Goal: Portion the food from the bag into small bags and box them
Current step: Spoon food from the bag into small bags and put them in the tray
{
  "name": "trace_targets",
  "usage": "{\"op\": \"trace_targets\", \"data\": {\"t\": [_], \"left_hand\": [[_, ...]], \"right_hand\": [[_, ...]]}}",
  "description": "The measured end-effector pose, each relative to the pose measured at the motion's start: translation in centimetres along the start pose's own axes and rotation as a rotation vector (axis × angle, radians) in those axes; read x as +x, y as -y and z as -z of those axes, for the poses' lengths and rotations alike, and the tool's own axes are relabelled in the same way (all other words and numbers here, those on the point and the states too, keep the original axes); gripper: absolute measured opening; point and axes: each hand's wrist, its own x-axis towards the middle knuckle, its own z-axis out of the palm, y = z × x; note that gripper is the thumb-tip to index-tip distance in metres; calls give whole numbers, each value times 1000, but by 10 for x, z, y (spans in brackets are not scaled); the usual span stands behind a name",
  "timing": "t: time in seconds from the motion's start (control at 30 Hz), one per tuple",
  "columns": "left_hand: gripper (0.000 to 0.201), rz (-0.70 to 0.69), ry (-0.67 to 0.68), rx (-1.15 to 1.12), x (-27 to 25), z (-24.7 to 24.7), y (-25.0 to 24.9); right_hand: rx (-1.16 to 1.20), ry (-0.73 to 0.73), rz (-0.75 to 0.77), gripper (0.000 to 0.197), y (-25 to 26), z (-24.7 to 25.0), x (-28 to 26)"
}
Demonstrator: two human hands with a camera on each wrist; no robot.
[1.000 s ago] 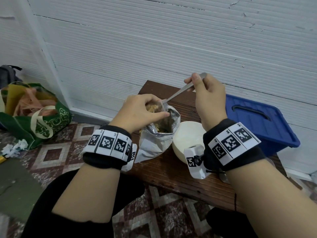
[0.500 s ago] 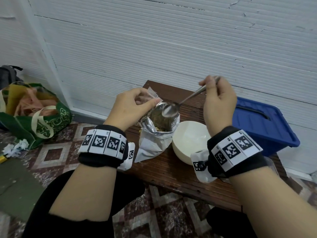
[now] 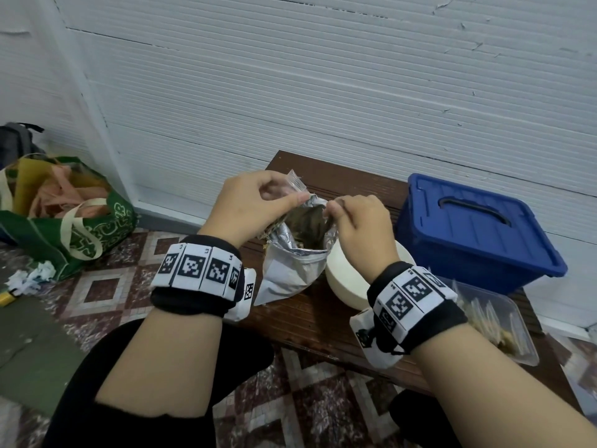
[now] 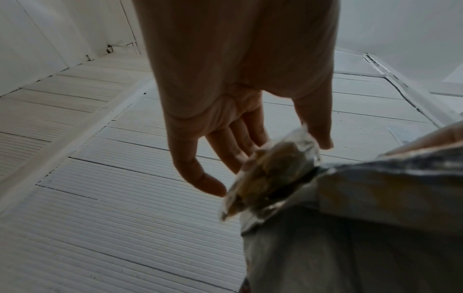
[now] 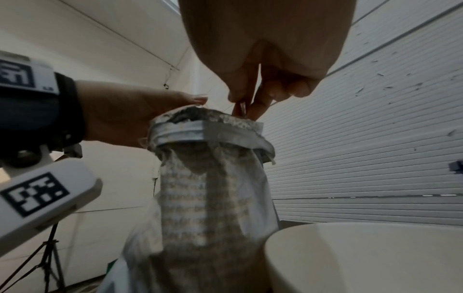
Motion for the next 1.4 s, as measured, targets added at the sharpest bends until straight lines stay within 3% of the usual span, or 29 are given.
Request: {"op": "trace_targets", "data": {"t": [0.33,0.7,0.93,1.23,1.4], "left_hand": [[45,23,-5,-29,0,1,3],[27,11,-4,-6,-4,11,-1],[44,-31,62,22,-5,9,-4],[49,-45,142,85,-5,0,-7],[49,-66,127,83,-4,-6,-7]], "right_hand": [[414,-157,-500,33,2,13,3],[436,-415,-655,39,-4,42,20],[467,-479,-645,37,1,61,36],[418,-325,-516,32,16,52,42],[433,-294,-371,31,27,49,41]]}}
